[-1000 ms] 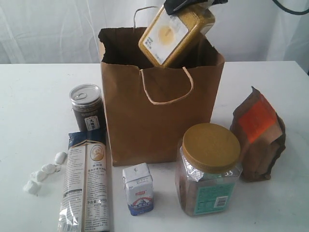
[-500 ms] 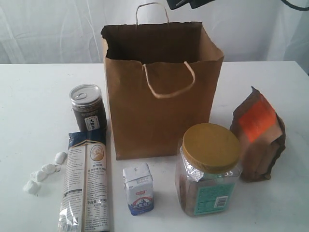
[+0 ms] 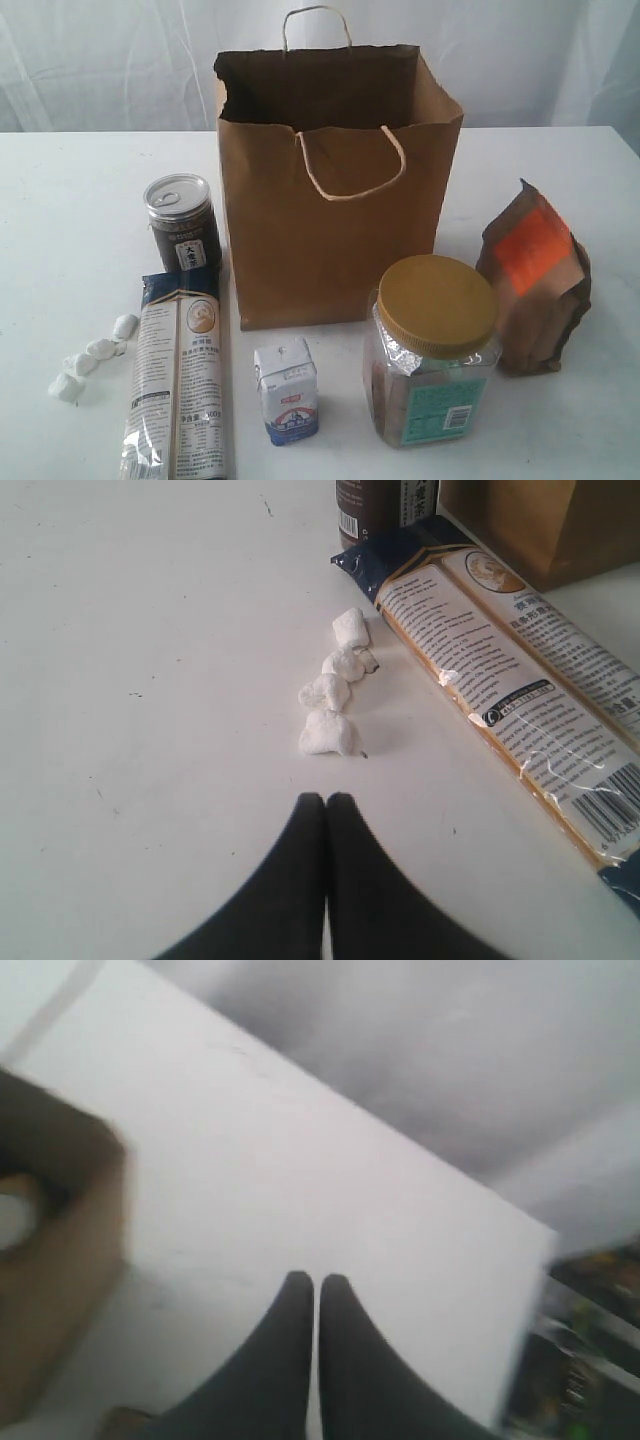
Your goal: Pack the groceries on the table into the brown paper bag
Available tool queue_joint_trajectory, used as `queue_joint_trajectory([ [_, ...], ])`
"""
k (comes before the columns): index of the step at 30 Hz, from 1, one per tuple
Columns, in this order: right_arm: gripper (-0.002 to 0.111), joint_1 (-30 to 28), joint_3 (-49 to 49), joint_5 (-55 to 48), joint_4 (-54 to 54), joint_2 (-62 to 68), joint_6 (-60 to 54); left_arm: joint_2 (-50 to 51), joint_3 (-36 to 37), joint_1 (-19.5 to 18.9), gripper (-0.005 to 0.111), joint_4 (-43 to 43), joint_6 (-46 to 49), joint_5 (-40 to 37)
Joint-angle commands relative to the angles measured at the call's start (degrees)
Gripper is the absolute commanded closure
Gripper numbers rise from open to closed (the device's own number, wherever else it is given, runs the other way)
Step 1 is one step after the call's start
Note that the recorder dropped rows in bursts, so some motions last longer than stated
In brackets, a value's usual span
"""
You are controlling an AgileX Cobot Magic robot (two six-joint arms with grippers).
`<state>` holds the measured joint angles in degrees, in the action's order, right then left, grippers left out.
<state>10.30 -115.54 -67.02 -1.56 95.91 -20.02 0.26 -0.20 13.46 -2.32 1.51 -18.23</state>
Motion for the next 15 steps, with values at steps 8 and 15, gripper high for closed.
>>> queue_joint_trajectory([
  [8, 0.108, -12.7, 2.0, -2.9, -25.8, 0.8, 17.5, -0.3, 0.2, 0.4, 0.107, -0.4, 0.0, -1.6],
  [15, 0.108, -23.1, 15.9, -2.9, -13.1, 4.7, 20.0, -0.3, 0.2, 0.4, 0.107, -0.4, 0.0, -1.6],
])
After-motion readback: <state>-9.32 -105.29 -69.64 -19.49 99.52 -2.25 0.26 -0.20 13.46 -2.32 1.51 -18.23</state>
